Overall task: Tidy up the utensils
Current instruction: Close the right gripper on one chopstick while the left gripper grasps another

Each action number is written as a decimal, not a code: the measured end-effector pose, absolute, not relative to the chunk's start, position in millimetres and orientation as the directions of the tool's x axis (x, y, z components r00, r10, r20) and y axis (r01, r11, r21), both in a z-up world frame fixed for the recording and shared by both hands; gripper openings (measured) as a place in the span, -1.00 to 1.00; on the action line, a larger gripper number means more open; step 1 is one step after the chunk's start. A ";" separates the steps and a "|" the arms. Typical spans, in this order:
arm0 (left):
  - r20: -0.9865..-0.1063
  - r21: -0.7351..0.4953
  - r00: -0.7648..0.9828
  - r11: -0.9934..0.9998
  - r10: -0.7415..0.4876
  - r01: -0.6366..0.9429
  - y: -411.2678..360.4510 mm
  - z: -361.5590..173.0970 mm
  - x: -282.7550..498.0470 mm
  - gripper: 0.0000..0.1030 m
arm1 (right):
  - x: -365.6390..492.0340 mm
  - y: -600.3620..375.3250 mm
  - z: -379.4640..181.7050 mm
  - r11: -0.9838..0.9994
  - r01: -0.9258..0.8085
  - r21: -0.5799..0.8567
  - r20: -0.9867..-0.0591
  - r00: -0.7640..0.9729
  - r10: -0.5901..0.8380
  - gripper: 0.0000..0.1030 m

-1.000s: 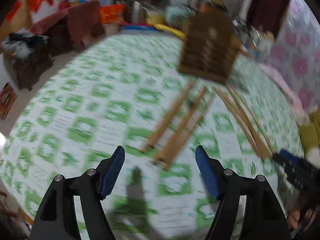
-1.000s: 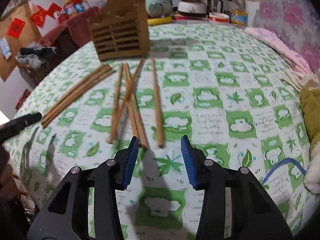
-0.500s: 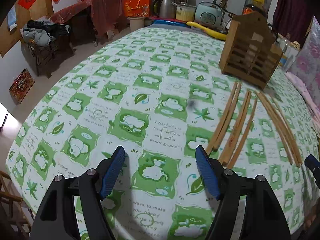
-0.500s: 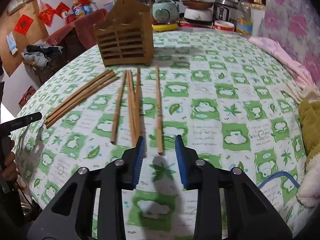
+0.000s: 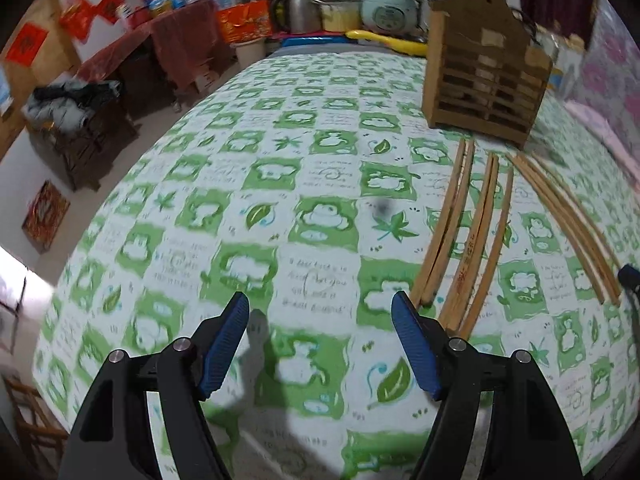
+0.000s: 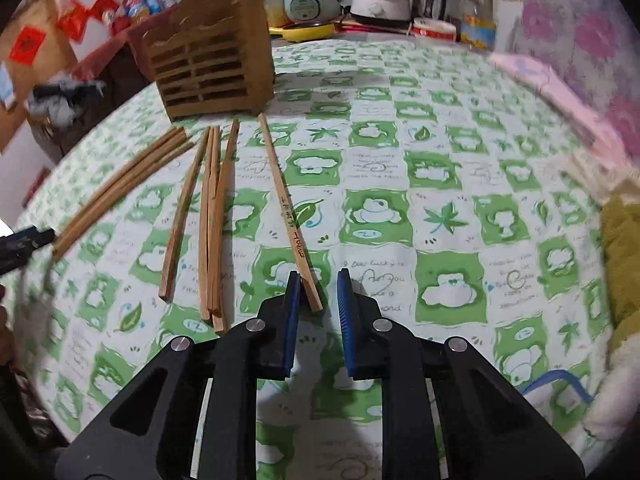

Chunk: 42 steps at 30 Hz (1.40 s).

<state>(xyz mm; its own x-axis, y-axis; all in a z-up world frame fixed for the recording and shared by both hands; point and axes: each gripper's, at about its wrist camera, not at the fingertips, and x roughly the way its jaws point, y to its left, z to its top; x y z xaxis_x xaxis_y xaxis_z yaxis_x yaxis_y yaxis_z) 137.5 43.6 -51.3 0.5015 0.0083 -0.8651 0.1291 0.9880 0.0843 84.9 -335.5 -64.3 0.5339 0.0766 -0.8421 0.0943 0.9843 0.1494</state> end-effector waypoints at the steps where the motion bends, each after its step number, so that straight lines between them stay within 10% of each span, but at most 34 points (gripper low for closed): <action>1: -0.870 0.085 0.493 0.987 0.007 0.136 42.7 -51.9 142.4 0.40 | 84.9 -335.5 -64.3 0.984 0.095 0.151 -0.842 0.534 0.078 -0.62; 33: -0.894 0.006 0.433 0.964 -0.115 0.267 23.7 -65.9 188.0 0.45 | 86.7 -330.1 -64.8 0.990 0.080 0.119 -0.843 0.535 0.058 -0.50; 36: -0.889 0.017 0.442 0.958 -0.117 0.287 21.6 -64.3 183.2 0.26 | 86.5 -328.1 -64.3 0.991 0.074 0.112 -0.841 0.538 0.055 -0.63; 42: -0.875 0.039 0.454 0.911 -0.167 0.411 1.5 -59.4 162.0 -0.82 | 84.0 -321.7 -62.0 0.993 0.030 0.113 -0.834 0.546 0.079 -0.88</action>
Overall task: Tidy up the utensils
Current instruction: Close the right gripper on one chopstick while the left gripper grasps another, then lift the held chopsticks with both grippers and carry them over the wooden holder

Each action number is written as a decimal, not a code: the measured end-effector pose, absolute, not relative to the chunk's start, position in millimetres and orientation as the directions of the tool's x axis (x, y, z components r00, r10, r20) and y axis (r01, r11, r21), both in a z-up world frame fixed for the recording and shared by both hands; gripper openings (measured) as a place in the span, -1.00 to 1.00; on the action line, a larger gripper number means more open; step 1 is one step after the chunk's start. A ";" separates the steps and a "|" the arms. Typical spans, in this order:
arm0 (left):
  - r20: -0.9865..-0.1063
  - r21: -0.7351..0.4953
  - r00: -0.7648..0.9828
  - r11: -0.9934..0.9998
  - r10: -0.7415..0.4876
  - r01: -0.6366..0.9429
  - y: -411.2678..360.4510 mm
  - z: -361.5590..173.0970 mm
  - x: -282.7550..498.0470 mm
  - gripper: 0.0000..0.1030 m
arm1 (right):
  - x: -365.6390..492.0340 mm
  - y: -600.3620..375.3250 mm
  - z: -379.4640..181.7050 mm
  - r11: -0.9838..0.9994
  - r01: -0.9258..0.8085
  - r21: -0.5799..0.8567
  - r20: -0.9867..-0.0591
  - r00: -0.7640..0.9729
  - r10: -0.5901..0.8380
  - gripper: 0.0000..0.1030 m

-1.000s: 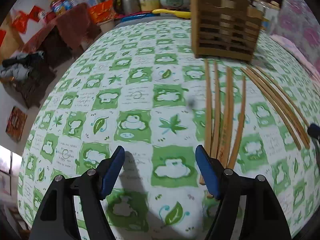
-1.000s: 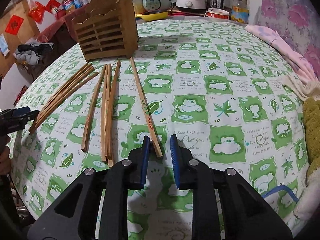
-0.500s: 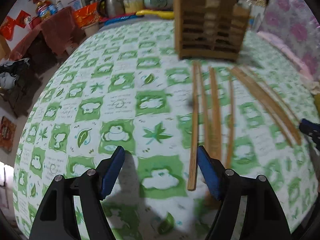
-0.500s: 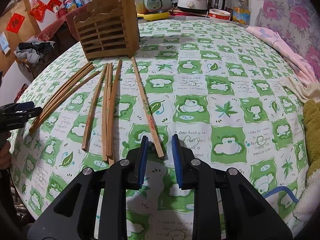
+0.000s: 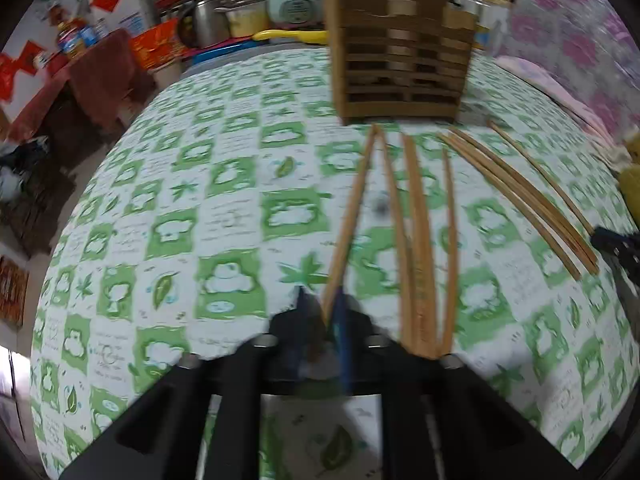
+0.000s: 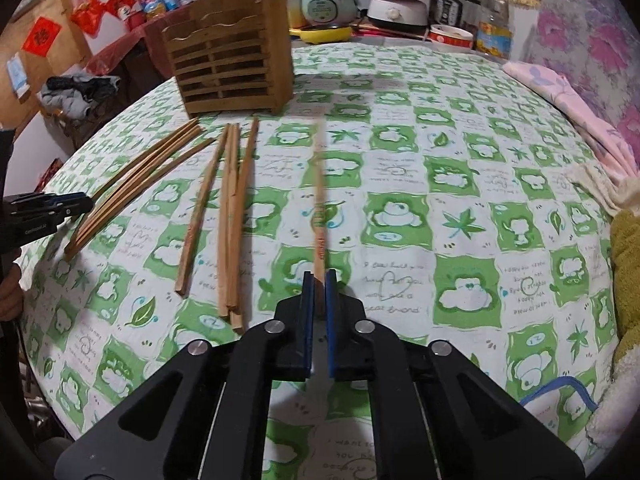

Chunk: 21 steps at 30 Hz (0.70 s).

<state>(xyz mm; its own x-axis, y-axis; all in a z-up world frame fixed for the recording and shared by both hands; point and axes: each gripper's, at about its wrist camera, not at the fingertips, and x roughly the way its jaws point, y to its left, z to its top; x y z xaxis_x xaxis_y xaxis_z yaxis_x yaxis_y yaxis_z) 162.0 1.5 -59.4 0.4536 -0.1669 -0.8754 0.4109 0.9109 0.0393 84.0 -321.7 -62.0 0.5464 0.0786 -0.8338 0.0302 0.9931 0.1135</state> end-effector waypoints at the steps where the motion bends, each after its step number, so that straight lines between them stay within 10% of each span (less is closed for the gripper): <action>1: -0.875 0.041 0.455 0.911 -0.166 0.411 0.5 -59.3 161.5 -0.84 | 83.9 -322.7 -61.5 0.992 0.031 0.122 -0.832 0.548 0.086 -0.88; 21: -0.836 -0.050 0.491 0.924 -0.246 0.378 12.1 -18.9 159.4 -0.89 | 81.0 -326.4 -38.7 0.993 0.018 0.118 -0.788 0.611 0.082 -0.88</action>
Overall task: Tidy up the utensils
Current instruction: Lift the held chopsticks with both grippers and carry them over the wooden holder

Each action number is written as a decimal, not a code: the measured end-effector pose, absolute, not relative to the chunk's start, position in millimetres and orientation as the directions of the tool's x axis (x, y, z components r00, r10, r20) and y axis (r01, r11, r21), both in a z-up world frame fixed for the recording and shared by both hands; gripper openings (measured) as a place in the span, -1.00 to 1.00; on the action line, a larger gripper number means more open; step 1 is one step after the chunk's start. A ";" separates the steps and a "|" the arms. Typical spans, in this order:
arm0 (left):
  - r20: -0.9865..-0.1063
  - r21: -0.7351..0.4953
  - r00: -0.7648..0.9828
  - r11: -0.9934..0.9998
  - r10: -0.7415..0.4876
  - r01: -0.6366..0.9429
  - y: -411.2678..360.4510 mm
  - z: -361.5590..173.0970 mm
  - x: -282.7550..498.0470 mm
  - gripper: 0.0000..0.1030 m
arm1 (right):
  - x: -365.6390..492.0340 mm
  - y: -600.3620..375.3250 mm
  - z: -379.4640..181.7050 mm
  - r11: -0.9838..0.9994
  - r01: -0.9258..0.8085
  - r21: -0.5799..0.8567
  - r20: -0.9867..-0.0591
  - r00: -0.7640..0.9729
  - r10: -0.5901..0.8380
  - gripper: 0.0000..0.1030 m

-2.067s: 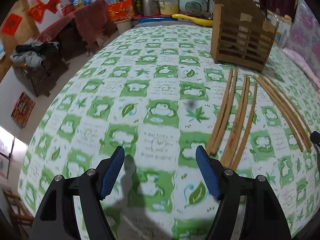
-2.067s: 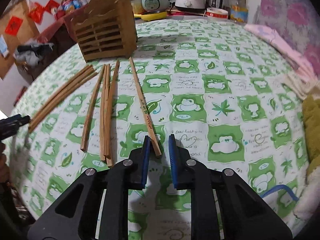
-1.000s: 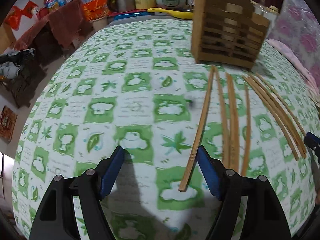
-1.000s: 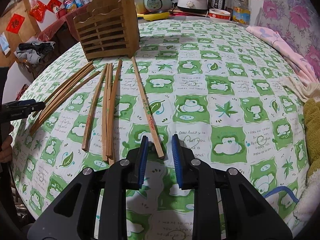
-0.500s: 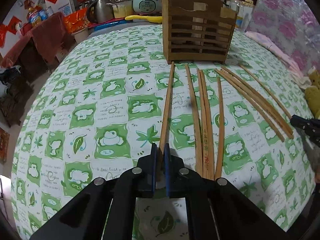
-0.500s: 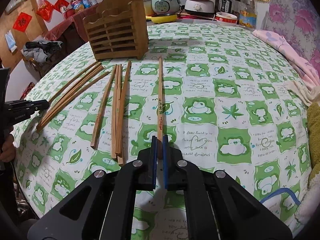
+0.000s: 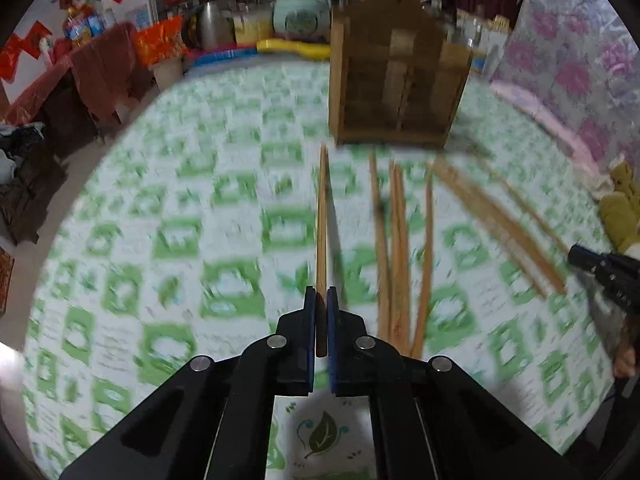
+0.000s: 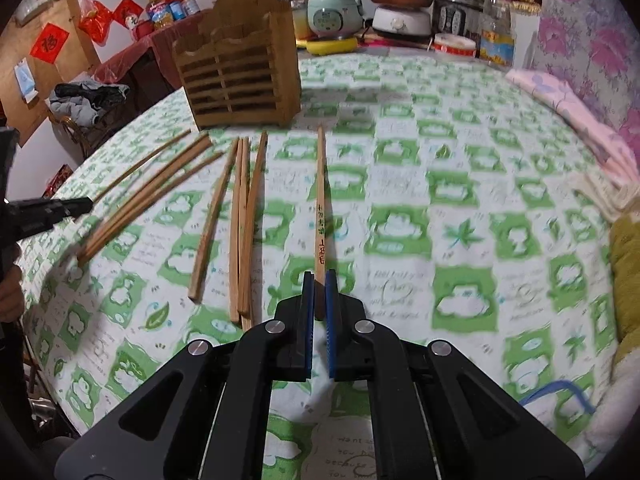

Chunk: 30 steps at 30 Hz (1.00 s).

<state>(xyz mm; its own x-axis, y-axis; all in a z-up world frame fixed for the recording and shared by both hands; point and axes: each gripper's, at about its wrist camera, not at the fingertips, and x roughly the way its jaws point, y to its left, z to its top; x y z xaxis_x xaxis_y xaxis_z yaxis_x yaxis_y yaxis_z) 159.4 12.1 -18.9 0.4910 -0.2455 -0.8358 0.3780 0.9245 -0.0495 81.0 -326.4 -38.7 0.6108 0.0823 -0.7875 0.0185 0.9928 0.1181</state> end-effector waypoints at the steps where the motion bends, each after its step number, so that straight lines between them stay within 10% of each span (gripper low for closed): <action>1: -0.823 -0.048 0.510 0.925 -0.250 0.377 12.0 -7.9 159.1 -0.89 | 82.4 -328.0 -28.3 0.993 0.018 0.116 -0.771 0.632 0.078 -0.88; 24: -0.462 -0.264 0.729 0.863 -0.505 0.430 -23.8 189.9 250.2 -0.89 | 197.1 -342.3 154.3 0.967 -0.064 0.248 -0.403 0.900 0.163 -0.88; 30: -0.422 -0.219 0.790 0.895 -0.445 0.388 -41.5 200.9 264.3 -0.89 | 208.4 -336.0 145.5 0.970 -0.095 0.223 -0.437 0.880 0.187 -0.68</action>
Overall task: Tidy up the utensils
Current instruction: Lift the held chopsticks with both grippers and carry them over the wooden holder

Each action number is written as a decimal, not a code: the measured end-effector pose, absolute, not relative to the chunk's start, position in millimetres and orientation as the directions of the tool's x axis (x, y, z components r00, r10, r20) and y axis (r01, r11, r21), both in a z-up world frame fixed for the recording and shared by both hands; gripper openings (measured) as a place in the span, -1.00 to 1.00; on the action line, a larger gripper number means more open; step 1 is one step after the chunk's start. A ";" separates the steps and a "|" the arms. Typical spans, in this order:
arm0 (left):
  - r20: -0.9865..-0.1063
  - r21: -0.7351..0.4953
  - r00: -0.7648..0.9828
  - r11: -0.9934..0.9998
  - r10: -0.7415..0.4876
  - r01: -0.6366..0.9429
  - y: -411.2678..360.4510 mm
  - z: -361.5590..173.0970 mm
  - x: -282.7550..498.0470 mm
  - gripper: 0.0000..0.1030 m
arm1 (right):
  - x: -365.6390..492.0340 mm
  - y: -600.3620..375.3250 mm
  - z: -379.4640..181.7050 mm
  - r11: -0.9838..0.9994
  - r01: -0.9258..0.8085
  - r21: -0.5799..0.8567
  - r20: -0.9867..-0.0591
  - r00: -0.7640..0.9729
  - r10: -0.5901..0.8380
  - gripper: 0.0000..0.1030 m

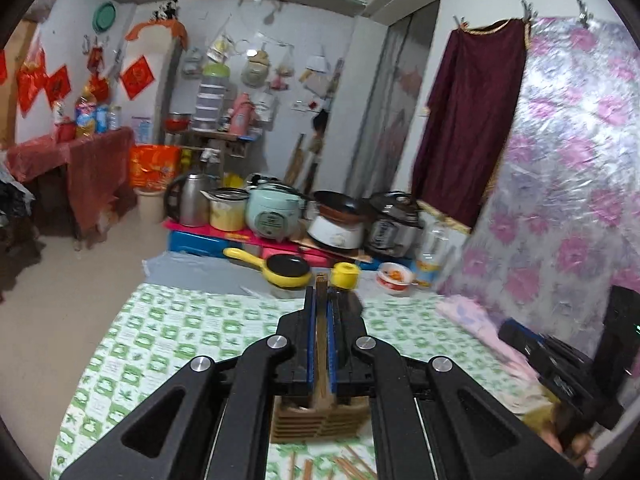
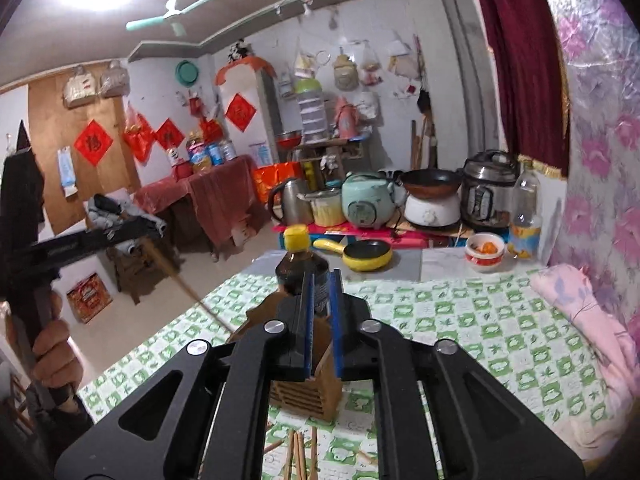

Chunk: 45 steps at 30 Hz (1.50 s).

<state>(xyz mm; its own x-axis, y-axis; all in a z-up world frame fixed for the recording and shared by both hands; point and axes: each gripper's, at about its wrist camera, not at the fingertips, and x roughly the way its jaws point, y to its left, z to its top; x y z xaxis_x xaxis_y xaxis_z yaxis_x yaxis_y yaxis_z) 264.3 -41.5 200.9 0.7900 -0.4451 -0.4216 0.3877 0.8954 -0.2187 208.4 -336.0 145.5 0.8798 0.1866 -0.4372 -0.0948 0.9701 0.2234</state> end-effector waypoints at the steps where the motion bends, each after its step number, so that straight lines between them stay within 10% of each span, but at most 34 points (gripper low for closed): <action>1: -0.435 -0.217 0.790 0.902 -0.432 0.374 -44.1 195.7 270.5 -0.89 | 210.7 -336.4 140.4 0.967 -0.096 0.235 -0.460 0.866 0.198 -0.64; 12: -0.499 -0.274 0.728 0.883 -0.470 0.382 -43.0 172.2 294.8 -0.89 | 149.2 -387.4 28.5 0.990 0.083 0.113 -0.720 0.694 0.024 -0.02; 24: -0.511 -0.279 0.716 0.879 -0.476 0.386 -44.6 167.2 296.4 -0.89 | 130.9 -447.7 -79.2 0.994 0.110 -0.021 -0.864 0.499 -0.073 0.11; 30: -0.533 -0.272 0.704 0.883 -0.469 0.381 -49.6 160.2 303.0 -0.89 | 120.6 -439.3 -71.7 0.995 0.053 0.082 -0.863 0.504 0.044 -0.80; 45: -0.548 -0.284 0.696 0.885 -0.465 0.368 -45.0 151.4 309.6 -0.89 | 147.3 -364.0 115.7 0.998 -0.055 0.029 -0.611 0.789 0.061 -0.89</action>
<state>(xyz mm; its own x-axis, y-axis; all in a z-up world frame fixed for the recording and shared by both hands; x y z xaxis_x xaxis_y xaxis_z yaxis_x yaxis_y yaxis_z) 309.6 -45.0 151.4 0.6956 -0.4650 -0.5476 0.3681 0.8853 -0.2842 147.3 -364.0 115.7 0.7893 0.0609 -0.6110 -0.0547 0.9981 0.0289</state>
